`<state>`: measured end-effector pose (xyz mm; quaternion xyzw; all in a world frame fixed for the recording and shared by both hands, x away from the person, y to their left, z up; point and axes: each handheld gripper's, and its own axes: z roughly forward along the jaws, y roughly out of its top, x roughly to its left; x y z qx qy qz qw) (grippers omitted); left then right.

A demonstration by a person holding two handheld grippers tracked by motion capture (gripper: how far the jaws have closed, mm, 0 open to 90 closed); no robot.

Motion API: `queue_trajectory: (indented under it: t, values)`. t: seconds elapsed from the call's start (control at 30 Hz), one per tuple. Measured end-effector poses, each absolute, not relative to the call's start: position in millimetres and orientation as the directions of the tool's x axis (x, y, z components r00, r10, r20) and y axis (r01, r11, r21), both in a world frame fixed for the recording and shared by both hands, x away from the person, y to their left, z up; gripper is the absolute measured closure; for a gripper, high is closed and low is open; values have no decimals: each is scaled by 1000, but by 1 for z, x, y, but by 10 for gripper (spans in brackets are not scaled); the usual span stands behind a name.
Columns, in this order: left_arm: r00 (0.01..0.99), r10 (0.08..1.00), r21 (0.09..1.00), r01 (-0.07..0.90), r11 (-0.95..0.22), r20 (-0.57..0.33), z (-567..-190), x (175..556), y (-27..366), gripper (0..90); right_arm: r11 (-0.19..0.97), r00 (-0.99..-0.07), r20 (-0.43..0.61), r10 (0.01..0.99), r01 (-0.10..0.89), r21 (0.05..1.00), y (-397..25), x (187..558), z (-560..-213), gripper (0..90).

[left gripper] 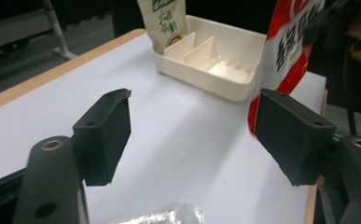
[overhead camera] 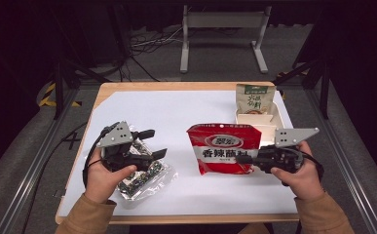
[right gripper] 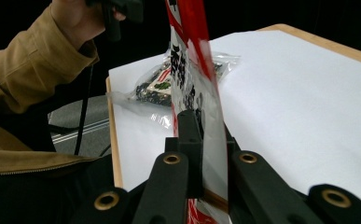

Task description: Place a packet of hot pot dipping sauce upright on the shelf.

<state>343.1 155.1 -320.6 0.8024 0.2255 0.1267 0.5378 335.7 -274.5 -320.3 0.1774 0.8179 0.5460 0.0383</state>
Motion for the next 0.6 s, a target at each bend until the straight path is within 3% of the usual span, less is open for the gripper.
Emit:
queue_trajectory:
  t: [0.6]
  values:
    - [793, 605, 889, 325, -322, -70, -342, 354, 184, 210, 328, -905, 68, 420, 221, 918, -306, 357, -279, 869]
